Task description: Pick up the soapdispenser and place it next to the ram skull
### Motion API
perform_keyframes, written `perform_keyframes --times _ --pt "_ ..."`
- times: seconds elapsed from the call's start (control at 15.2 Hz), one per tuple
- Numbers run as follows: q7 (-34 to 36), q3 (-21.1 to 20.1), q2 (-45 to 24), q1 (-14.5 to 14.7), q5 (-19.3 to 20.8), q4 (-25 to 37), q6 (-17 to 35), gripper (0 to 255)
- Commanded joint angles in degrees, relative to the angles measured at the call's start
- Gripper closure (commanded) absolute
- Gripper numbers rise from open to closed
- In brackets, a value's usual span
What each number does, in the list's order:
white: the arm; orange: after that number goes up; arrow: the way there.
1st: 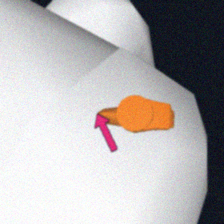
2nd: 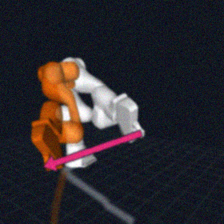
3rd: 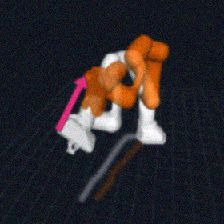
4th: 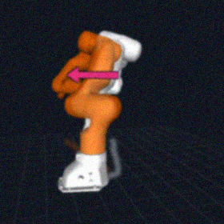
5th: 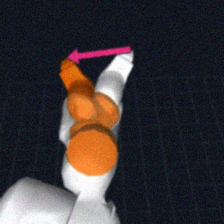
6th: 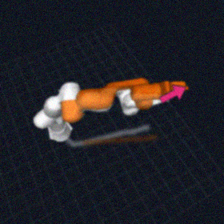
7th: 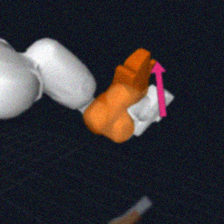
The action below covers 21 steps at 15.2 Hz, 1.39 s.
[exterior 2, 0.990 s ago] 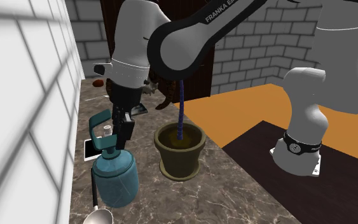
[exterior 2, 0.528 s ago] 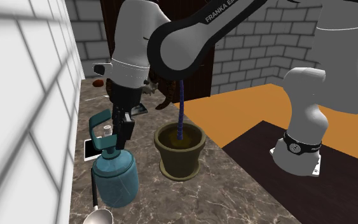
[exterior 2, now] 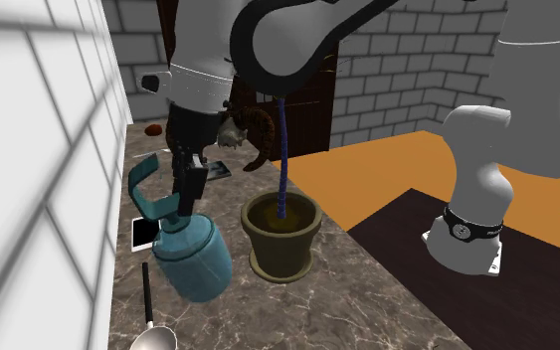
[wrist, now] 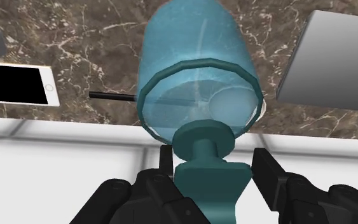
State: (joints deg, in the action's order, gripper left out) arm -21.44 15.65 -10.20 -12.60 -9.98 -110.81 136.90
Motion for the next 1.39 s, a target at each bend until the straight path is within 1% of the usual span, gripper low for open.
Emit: perform_keyframes --times 0.0,0.66,1.32 --pt "0.4 0.1 0.5 0.1 0.4 1.0 -1.4 255" --pt "1.9 0.4 2.8 0.2 2.0 5.9 -8.4 255" --pt "2.9 0.6 3.8 0.2 2.9 12.3 -15.8 255"
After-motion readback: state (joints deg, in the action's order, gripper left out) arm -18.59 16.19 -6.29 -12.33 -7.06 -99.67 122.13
